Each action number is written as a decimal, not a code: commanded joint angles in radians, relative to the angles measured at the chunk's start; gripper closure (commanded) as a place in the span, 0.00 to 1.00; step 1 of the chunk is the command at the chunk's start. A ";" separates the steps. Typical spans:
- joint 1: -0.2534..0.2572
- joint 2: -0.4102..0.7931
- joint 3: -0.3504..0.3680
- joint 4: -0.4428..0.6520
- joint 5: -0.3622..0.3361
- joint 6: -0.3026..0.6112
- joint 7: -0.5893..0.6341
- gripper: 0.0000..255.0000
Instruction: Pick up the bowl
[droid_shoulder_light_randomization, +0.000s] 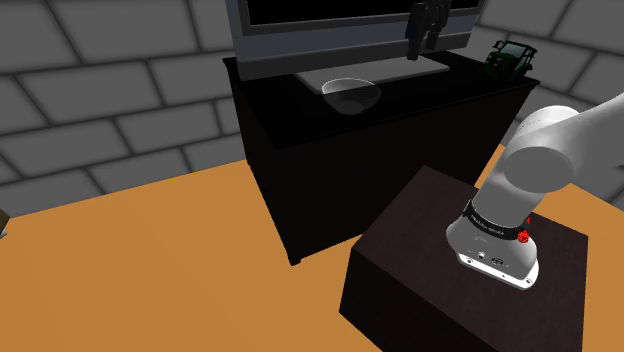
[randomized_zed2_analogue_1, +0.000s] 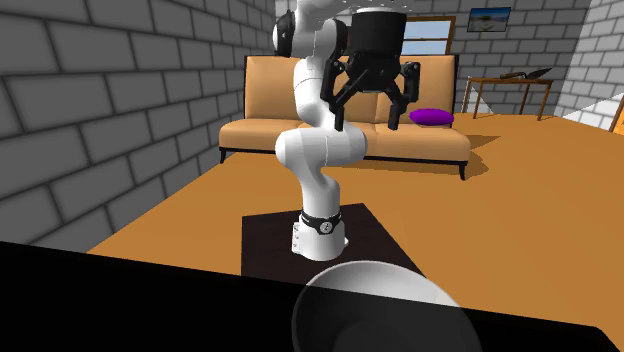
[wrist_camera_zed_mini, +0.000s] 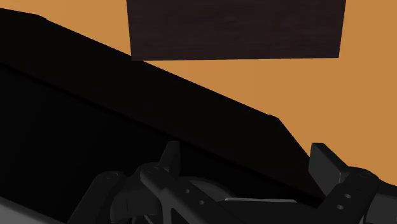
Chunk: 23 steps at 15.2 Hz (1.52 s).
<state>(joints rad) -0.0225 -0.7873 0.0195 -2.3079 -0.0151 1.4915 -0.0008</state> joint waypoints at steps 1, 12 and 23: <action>0.000 0.000 0.000 0.000 0.000 0.000 0.000 0.00; -0.008 0.312 0.082 0.011 -0.038 0.359 0.094 0.00; -0.025 0.597 0.133 0.097 -0.125 0.588 0.194 0.00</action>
<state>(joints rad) -0.0470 -0.1943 0.1531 -2.1989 -0.1375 2.0620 0.1913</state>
